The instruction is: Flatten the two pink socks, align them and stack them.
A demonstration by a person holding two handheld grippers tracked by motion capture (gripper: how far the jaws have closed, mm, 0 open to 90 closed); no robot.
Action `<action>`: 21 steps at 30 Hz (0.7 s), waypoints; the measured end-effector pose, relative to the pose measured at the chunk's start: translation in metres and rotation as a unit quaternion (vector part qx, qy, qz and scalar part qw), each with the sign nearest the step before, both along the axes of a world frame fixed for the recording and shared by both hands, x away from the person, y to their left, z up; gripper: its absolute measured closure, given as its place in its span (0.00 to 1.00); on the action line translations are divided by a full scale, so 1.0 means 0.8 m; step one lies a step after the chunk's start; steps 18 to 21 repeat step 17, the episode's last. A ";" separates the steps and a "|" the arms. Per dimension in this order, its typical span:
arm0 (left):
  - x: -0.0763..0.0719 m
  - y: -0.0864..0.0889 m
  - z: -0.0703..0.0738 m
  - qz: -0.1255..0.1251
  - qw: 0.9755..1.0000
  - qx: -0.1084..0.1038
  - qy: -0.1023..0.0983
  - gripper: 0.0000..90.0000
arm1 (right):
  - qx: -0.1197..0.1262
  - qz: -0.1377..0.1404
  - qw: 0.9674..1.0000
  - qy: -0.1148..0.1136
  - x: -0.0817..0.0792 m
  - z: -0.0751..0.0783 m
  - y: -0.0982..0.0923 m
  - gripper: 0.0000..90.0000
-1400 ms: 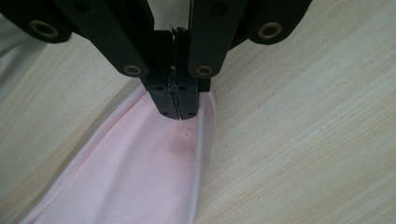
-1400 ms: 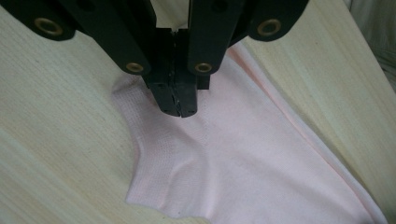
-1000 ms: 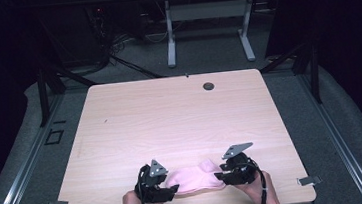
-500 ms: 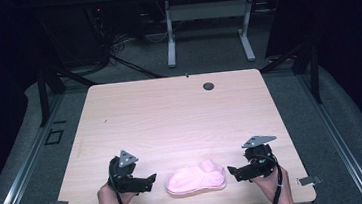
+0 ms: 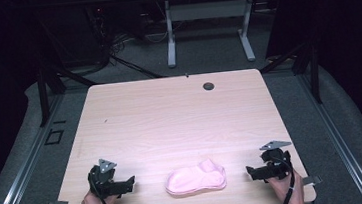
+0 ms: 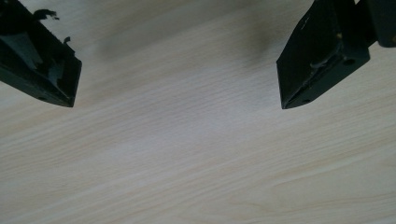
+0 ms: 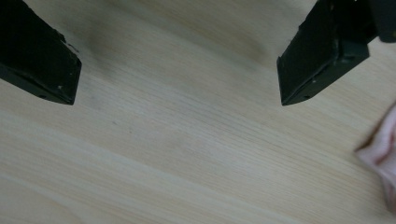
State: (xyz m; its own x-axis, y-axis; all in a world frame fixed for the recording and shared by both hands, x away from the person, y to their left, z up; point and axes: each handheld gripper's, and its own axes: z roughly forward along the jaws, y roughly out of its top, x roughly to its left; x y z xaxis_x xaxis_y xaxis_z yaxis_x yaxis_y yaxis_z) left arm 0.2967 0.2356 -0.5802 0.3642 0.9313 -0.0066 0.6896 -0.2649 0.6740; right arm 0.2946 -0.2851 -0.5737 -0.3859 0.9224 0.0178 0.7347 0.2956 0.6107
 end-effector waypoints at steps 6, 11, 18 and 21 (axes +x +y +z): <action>0.001 0.003 -0.012 0.008 1.000 -0.001 -0.011 0.00 | 0.006 -0.011 1.000 -0.027 -0.002 -0.013 -0.015 0.00; -0.002 0.004 -0.016 0.010 1.000 -0.007 -0.025 0.00 | 0.021 -0.004 0.998 -0.065 -0.006 -0.021 -0.020 0.00; -0.002 0.004 -0.016 0.010 1.000 -0.007 -0.025 0.00 | 0.020 -0.003 0.998 -0.064 -0.006 -0.020 -0.020 0.00; -0.002 0.004 -0.016 0.010 1.000 -0.007 -0.025 0.00 | 0.020 -0.003 0.998 -0.064 -0.006 -0.020 -0.020 0.00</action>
